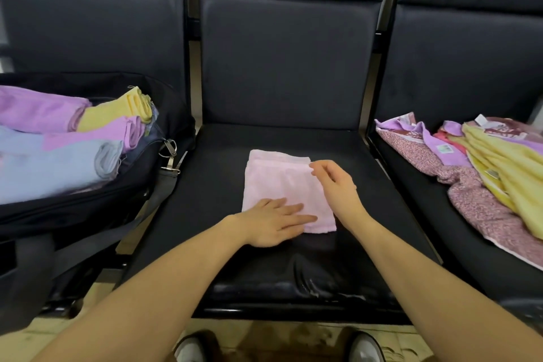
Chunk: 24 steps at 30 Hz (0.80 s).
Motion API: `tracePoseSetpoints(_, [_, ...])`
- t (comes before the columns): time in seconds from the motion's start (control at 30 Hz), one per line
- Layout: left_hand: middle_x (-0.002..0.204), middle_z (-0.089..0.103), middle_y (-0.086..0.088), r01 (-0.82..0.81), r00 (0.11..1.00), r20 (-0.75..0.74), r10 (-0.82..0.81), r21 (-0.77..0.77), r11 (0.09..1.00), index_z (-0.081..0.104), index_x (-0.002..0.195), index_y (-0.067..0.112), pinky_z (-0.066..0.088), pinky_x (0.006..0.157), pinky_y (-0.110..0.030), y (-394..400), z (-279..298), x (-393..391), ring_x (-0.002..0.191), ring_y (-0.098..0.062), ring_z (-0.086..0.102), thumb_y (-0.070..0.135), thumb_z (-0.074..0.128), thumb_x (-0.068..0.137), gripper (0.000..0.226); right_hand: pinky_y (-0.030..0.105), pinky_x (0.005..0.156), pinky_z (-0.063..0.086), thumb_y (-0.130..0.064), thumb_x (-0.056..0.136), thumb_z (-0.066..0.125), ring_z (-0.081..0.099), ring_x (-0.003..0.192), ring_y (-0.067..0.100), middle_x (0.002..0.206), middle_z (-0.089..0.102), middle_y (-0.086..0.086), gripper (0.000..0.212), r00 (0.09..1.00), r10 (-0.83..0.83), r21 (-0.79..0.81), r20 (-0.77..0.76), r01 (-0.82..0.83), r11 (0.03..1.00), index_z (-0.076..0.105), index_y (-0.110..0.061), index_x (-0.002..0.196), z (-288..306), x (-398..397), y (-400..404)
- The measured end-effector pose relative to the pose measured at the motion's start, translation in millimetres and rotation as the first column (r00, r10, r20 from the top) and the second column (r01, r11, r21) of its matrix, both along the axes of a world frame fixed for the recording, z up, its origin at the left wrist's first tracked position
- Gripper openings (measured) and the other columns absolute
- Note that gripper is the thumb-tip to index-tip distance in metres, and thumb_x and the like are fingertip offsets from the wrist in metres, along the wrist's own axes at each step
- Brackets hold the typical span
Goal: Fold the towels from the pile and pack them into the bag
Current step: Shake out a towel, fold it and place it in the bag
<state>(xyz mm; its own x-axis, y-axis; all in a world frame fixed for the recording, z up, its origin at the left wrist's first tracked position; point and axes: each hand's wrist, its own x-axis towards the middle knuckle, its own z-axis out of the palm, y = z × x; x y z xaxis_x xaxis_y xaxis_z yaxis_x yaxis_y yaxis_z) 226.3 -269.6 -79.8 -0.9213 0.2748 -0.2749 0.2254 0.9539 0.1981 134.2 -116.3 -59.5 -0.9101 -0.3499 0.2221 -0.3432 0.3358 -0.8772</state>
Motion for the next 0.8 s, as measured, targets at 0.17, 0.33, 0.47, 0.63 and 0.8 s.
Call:
tracePoseSetpoints(0.17, [0.160, 0.008, 0.011, -0.053, 0.995, -0.088, 0.052, -0.014, 0.998, 0.014, 0.150, 0.042, 0.002, 0.118, -0.036, -5, -2, 12, 0.147, -0.019, 0.005, 0.046, 0.015, 0.103, 0.047, 0.035, 0.116, 0.023, -0.032, 0.102, 0.039, 0.047, 0.129, 0.016, 0.139, 0.053, -0.008, 0.034, 0.989, 0.134, 0.444, -0.069, -0.090, 0.892, 0.054, -0.028, 0.132, -4, 7, 11])
tracePoseSetpoints(0.33, [0.159, 0.015, 0.009, -0.155, 0.978, -0.153, 0.144, -0.065, 0.986, 0.025, 0.149, 0.034, 0.009, 0.118, -0.033, -28, -3, 16, 0.147, -0.012, 0.010, 0.043, 0.019, 0.103, 0.047, 0.031, 0.113, 0.000, -0.055, 0.097, 0.036, 0.014, 0.145, 0.010, 0.156, 0.025, -0.013, 0.048, 0.884, 0.464, 0.858, -0.062, -0.190, 0.477, 0.041, -0.040, 0.142, -21, 13, 33])
tracePoseSetpoints(0.47, [0.153, 0.033, 0.006, -0.137, 0.979, -0.158, 0.131, -0.024, 0.990, 0.039, 0.144, 0.030, 0.024, 0.113, -0.034, -38, 2, 17, 0.142, -0.014, 0.026, 0.042, 0.026, 0.103, 0.045, 0.023, 0.105, 0.012, -0.064, 0.087, 0.047, 0.038, 0.129, 0.012, 0.138, 0.048, -0.011, 0.050, 0.810, 0.551, 0.800, -0.202, -0.187, 0.570, 0.059, -0.037, 0.127, -19, 11, 31])
tracePoseSetpoints(0.63, [0.123, 0.051, 0.003, -0.096, 0.956, -0.285, 0.067, -0.090, 0.991, 0.053, 0.130, 0.026, 0.036, 0.092, -0.029, -41, 6, 20, 0.110, -0.017, 0.045, 0.050, 0.034, 0.099, 0.043, 0.027, 0.093, 0.040, -0.041, 0.093, 0.057, 0.057, 0.108, 0.016, 0.122, 0.063, -0.006, 0.035, 0.778, 0.595, 0.771, -0.202, -0.248, 0.586, 0.062, -0.022, 0.122, -20, 14, 22])
tracePoseSetpoints(0.8, [0.118, 0.053, 0.005, -0.096, 0.962, -0.262, 0.084, -0.033, 0.995, 0.056, 0.123, 0.028, 0.037, 0.093, -0.029, -39, 2, 19, 0.104, -0.015, 0.046, 0.057, 0.034, 0.096, 0.045, 0.031, 0.090, 0.037, -0.029, 0.096, 0.055, 0.058, 0.101, 0.021, 0.113, 0.065, 0.000, 0.024, 0.775, 0.582, 0.765, -0.246, -0.213, 0.608, 0.067, -0.016, 0.111, -24, 11, 17])
